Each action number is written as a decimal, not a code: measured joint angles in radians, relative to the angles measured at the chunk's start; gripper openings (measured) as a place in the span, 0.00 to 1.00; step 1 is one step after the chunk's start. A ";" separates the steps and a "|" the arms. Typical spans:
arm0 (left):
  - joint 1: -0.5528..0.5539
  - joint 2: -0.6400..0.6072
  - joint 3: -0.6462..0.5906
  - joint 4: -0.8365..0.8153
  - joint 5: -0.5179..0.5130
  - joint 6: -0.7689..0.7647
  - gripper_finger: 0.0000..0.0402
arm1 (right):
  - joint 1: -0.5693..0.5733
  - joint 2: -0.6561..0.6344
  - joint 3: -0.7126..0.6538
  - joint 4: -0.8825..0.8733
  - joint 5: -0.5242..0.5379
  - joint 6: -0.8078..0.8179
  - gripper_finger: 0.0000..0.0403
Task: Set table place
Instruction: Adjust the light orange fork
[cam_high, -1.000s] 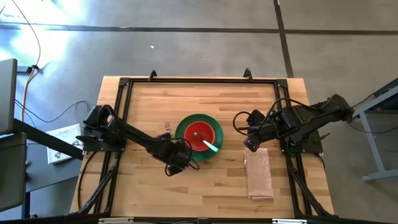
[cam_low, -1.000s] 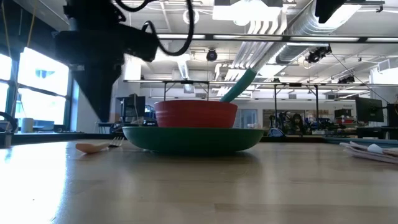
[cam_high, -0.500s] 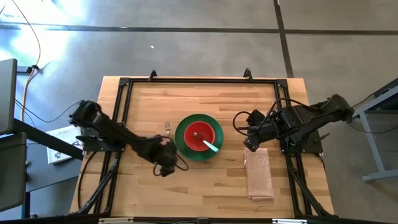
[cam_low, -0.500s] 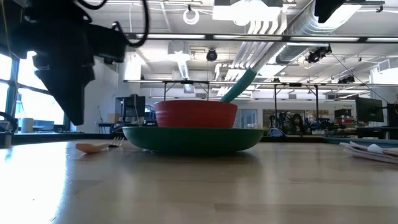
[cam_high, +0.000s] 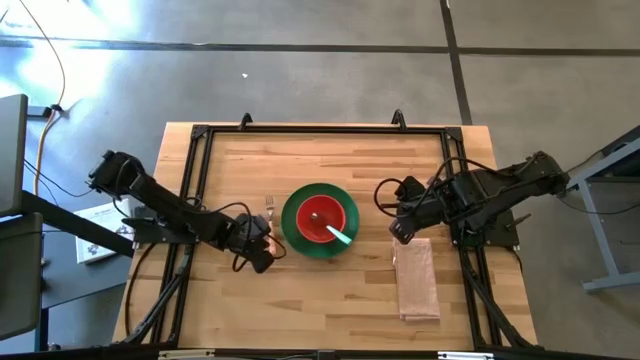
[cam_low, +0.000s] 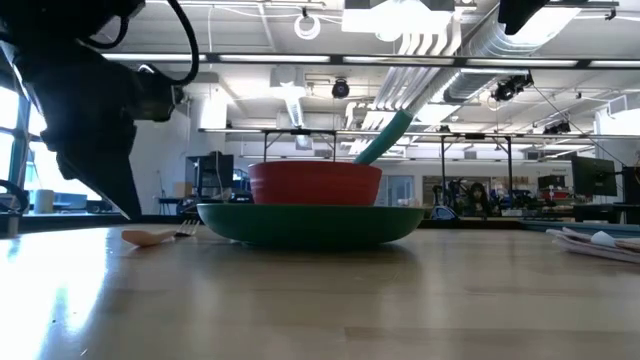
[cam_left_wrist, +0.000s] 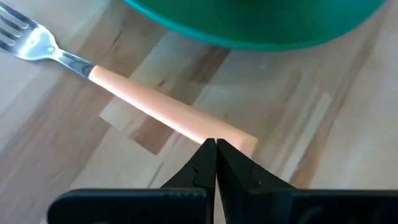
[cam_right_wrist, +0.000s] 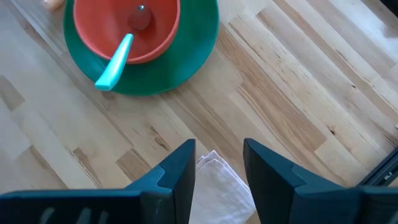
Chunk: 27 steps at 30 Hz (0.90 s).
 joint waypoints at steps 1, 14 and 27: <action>0.000 0.003 -0.004 0.009 -0.010 -0.008 0.00 | 0.000 0.000 0.000 0.002 0.000 0.003 0.31; 0.001 0.005 -0.006 0.046 -0.092 -0.016 0.00 | -0.001 0.000 0.000 0.007 0.001 0.019 0.31; 0.001 0.057 -0.006 0.078 -0.131 -0.067 0.00 | -0.001 0.000 0.000 0.007 0.001 0.019 0.31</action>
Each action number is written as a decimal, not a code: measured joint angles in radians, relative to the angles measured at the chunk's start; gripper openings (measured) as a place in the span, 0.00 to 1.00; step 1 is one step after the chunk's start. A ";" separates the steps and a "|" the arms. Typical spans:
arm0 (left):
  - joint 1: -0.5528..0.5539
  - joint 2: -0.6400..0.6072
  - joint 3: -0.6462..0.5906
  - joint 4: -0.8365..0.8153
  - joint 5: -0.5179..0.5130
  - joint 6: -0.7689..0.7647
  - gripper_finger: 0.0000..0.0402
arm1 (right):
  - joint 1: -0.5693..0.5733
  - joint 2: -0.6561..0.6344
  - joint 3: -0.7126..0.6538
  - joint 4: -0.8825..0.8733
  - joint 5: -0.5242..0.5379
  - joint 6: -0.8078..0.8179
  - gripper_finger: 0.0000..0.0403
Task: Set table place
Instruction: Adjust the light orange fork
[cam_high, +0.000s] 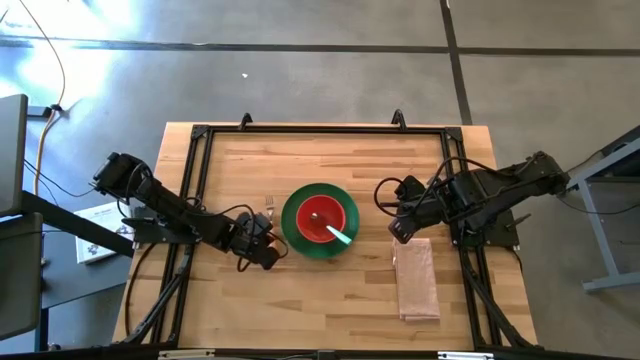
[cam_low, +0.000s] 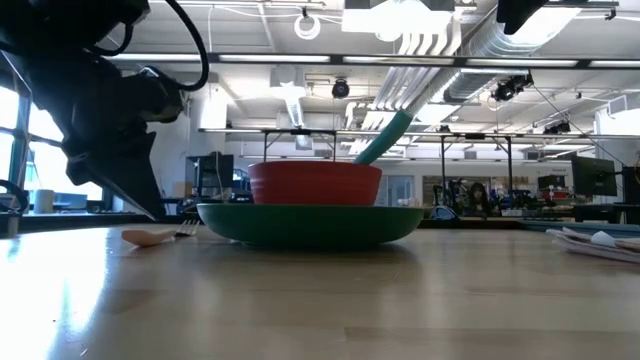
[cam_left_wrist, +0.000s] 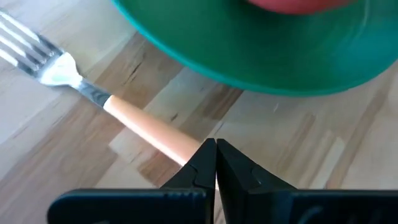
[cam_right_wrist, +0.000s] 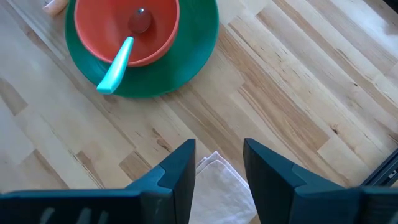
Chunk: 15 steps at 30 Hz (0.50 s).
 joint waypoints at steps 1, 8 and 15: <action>0.000 0.004 0.000 0.006 -0.010 0.000 0.00 | 0.000 0.000 0.000 0.000 0.000 0.000 0.31; 0.013 0.020 -0.001 0.022 -0.005 0.001 0.00 | 0.000 0.000 0.000 0.000 0.000 0.000 0.31; 0.055 0.065 0.001 0.067 0.013 0.016 0.00 | 0.000 0.000 0.000 -0.001 0.000 0.000 0.31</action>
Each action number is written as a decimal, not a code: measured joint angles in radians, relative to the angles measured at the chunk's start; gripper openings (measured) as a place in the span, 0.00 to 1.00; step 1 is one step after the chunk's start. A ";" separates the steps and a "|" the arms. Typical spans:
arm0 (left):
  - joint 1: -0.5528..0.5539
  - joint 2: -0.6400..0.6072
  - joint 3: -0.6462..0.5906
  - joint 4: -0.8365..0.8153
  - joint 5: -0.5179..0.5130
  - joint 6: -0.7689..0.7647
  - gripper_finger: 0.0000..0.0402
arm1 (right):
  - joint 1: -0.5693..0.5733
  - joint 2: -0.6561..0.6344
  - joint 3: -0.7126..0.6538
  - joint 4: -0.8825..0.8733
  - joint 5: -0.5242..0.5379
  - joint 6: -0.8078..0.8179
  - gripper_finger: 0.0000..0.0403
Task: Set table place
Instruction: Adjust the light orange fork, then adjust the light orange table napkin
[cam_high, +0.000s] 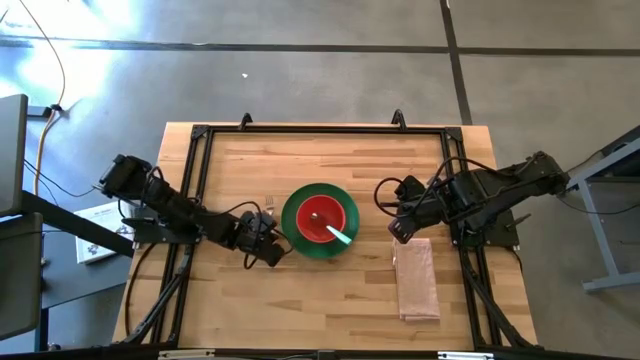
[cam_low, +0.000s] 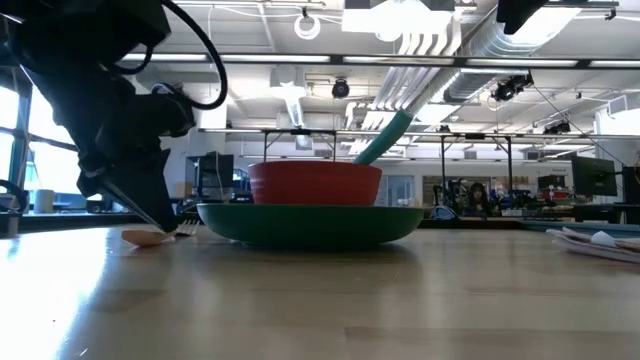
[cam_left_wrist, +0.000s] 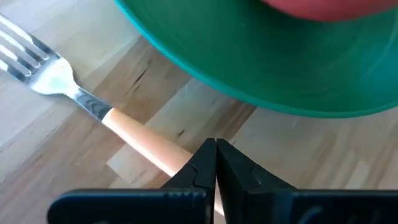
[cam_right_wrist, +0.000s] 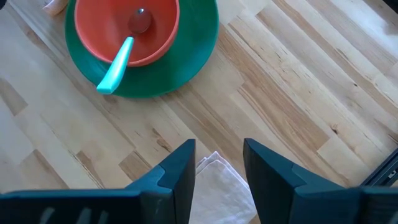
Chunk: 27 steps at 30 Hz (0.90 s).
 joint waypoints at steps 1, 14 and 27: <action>0.005 0.001 -0.001 0.003 0.011 0.011 0.00 | 0.000 0.000 0.000 0.000 0.000 0.000 0.31; 0.017 0.016 0.004 0.005 0.083 0.039 0.00 | 0.000 0.000 0.000 0.000 0.000 -0.008 0.31; 0.017 0.015 0.289 -0.261 0.034 0.266 0.00 | 0.008 0.005 0.000 -0.014 -0.063 0.036 0.26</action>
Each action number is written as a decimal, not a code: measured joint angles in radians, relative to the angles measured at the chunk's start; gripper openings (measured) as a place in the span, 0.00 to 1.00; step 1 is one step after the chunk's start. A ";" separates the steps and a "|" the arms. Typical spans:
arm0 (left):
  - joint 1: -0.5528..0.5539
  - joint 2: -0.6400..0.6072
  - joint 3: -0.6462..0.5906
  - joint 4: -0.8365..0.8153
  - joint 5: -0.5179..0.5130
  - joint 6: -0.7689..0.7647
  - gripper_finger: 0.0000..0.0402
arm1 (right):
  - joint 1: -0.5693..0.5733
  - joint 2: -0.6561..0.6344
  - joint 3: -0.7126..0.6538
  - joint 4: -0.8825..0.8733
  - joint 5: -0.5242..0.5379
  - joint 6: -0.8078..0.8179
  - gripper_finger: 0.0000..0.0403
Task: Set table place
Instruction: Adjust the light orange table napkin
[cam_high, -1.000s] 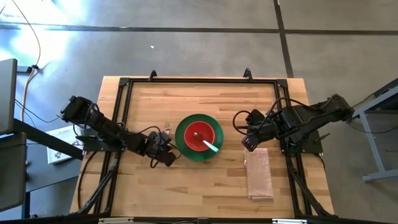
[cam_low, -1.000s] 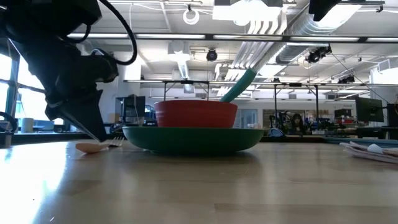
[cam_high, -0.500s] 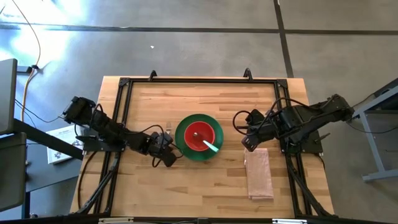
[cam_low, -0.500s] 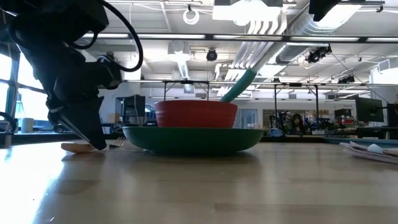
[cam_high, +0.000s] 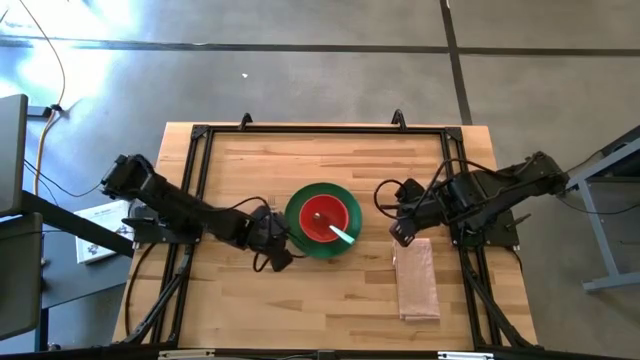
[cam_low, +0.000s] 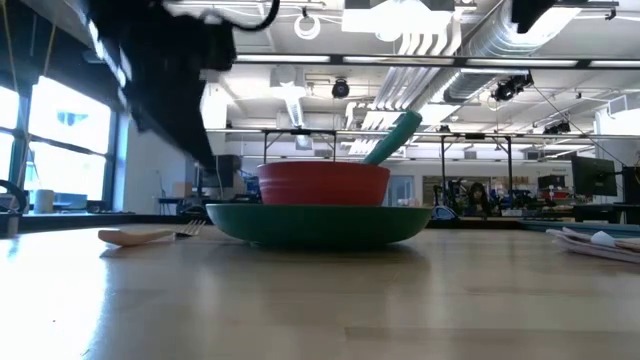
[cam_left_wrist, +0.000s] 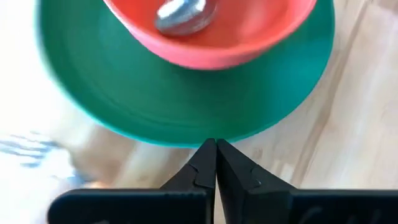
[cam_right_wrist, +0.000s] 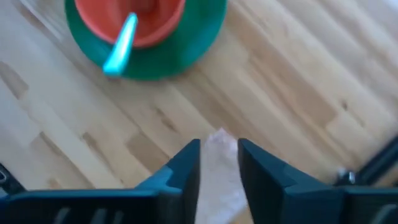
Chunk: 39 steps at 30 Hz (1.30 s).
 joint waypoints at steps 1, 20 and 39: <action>0.000 0.000 0.052 -0.088 -0.015 0.025 0.00 | 0.008 0.002 0.000 -0.015 -0.017 0.018 0.24; 0.001 -0.044 0.507 -1.114 -0.277 0.043 0.00 | 0.021 0.175 0.000 -0.032 0.131 0.134 0.00; -0.013 -0.097 0.403 -1.118 -0.206 0.052 0.00 | 0.172 0.187 -0.186 0.112 -0.162 0.408 0.00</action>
